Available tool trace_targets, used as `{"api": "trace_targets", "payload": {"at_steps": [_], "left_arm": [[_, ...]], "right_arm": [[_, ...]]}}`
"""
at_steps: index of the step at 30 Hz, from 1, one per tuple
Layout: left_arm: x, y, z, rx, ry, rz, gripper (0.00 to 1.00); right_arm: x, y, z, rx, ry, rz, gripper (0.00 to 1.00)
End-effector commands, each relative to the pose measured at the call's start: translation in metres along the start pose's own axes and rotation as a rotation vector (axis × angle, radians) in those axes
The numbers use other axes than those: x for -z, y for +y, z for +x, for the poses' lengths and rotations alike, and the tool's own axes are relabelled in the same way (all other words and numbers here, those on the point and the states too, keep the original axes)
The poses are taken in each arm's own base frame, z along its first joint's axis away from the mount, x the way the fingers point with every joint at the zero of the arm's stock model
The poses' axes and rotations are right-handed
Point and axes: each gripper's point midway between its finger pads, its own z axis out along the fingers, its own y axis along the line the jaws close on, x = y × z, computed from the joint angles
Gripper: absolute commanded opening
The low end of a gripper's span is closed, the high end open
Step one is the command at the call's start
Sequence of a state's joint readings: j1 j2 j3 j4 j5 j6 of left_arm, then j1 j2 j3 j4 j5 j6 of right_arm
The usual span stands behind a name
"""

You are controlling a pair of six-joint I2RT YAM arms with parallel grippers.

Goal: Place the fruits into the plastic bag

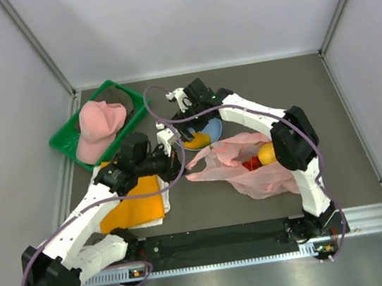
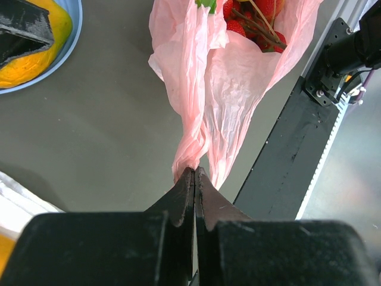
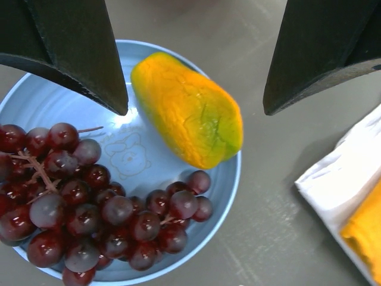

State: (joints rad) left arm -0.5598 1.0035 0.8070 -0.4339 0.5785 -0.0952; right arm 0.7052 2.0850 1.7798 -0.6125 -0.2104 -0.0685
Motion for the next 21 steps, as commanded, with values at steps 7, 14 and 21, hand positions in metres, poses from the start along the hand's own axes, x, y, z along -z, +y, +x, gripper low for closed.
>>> {"api": "trace_targets", "payload": {"at_steps": [7, 14, 21], "left_arm": [[0.002, -0.005, -0.005, -0.019, -0.025, 0.017, 0.00], [0.002, -0.006, -0.004, -0.019, -0.024, 0.022, 0.00], [0.003, -0.005, -0.006, -0.021, -0.028, 0.019, 0.00]], "right_arm": [[-0.015, -0.004, 0.010, 0.036, 0.003, 0.062, 0.86], [-0.015, 0.006, 0.018, 0.037, 0.010, 0.036, 0.86], [-0.015, 0.012, 0.029, 0.039, 0.061, 0.028, 0.85]]}}
